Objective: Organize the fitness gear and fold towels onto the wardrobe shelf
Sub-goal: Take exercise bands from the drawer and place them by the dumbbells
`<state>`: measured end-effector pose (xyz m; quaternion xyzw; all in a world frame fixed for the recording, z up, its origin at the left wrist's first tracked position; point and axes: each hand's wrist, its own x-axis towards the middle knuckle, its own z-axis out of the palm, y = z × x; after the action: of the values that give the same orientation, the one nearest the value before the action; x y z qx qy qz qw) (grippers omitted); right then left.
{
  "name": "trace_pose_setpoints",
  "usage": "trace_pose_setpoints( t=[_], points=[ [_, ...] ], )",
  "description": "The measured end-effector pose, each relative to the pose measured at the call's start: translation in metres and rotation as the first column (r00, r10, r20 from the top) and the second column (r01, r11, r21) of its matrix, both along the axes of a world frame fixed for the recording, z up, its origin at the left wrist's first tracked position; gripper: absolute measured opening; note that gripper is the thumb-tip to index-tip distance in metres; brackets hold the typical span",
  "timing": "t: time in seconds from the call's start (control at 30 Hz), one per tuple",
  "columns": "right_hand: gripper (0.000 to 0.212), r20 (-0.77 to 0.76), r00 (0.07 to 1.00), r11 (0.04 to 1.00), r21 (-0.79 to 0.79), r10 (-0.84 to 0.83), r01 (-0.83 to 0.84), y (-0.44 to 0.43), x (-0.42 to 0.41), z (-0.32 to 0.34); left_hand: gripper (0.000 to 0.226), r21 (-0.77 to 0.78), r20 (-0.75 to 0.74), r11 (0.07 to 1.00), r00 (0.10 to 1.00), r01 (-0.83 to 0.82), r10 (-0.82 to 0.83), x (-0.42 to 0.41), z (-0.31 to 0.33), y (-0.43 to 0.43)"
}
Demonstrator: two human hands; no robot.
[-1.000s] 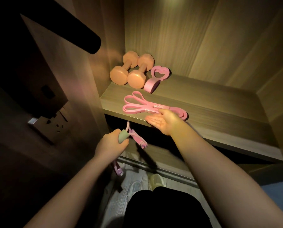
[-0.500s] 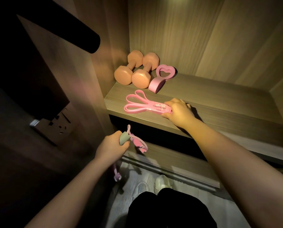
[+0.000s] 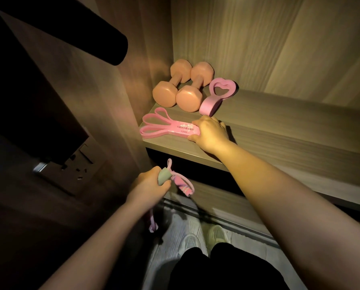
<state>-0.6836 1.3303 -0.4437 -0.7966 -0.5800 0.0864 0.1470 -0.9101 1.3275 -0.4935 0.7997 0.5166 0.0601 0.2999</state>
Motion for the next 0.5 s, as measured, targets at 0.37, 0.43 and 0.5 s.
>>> trace_pose_setpoints(
  t=[0.37,0.43,0.5],
  points=[
    [0.039,-0.004,1.0,1.0,0.013,-0.017,0.017,0.019,-0.011,0.0,0.022,0.025,-0.009,1.0,1.0,-0.009,0.009,0.006,-0.006,0.007],
    [0.04,0.002,1.0,1.0,0.011,-0.012,0.012,0.019,-0.01,0.0,0.021,0.013,0.001,1.0,1.0,-0.005,0.005,0.005,-0.005,0.007],
    [0.042,0.02,1.0,1.0,0.008,-0.01,0.009,0.017,-0.01,-0.001,0.022,0.001,0.018,1.0,1.0,-0.002,0.002,0.004,-0.004,0.005]
  ],
)
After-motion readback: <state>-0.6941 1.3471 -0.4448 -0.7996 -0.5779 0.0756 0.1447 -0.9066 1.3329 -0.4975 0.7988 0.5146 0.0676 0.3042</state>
